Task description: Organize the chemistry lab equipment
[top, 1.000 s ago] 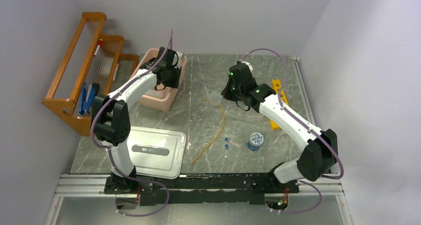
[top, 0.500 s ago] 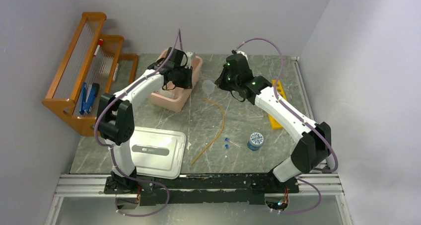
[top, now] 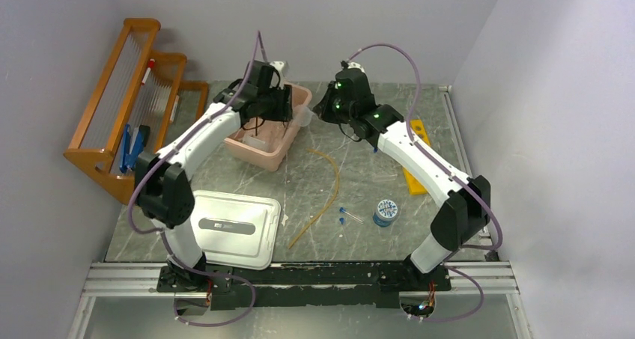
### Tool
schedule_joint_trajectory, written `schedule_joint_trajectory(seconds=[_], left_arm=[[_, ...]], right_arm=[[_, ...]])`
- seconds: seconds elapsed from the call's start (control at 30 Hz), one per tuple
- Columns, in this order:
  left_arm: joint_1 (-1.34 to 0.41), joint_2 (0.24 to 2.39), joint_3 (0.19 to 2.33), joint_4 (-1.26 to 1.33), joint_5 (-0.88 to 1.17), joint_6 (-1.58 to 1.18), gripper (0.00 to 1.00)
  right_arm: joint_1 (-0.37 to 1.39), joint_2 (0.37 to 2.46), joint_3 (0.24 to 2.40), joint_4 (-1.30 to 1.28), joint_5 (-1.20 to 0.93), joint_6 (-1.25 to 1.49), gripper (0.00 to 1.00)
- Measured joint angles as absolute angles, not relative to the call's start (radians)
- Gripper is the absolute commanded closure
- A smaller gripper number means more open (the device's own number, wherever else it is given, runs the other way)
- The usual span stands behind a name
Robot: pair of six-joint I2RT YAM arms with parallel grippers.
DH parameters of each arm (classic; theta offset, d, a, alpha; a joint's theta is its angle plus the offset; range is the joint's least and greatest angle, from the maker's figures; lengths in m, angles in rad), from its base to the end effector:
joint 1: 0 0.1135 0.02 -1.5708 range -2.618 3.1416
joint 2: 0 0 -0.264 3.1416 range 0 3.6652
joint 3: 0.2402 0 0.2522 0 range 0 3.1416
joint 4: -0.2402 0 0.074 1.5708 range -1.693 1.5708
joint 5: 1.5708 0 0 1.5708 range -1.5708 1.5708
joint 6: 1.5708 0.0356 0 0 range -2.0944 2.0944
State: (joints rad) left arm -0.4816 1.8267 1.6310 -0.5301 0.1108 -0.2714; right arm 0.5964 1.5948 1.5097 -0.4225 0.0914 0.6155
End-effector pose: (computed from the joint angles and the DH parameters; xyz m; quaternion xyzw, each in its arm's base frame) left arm 0.3709 -0.1983 0.3075 0.1181 0.9033 -0.1975 0.3622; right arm 0.3089 0.2058 0.3632 0.0314 0.8608 0.2560 0.4387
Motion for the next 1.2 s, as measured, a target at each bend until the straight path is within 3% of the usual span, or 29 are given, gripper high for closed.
schedule_joint_trajectory(seconds=[0.37, 0.7, 0.83, 1.03, 1.2], left_arm=[[-0.319, 1.475, 1.62, -0.572, -0.321, -0.288, 0.41], [-0.288, 1.392, 1.576, -0.609, -0.35, -0.294, 0.41], [-0.28, 1.391, 1.548, -0.616, -0.315, -0.3, 0.39], [-0.28, 1.391, 1.541, -0.622, -0.245, -0.303, 0.26], [-0.279, 1.393, 1.565, -0.634, -0.162, -0.297, 0.24]], right_arm=[[0.754, 1.805, 1.711, -0.37, 0.075, 0.584, 1.0], [0.833, 2.141, 1.943, -0.373, 0.072, 0.529, 1.0], [0.835, 2.234, 2.018, -0.387, 0.068, 0.515, 0.85], [0.836, 2.284, 2.076, -0.407, 0.032, 0.513, 0.53], [0.834, 2.251, 2.075, -0.412, -0.011, 0.516, 0.5]])
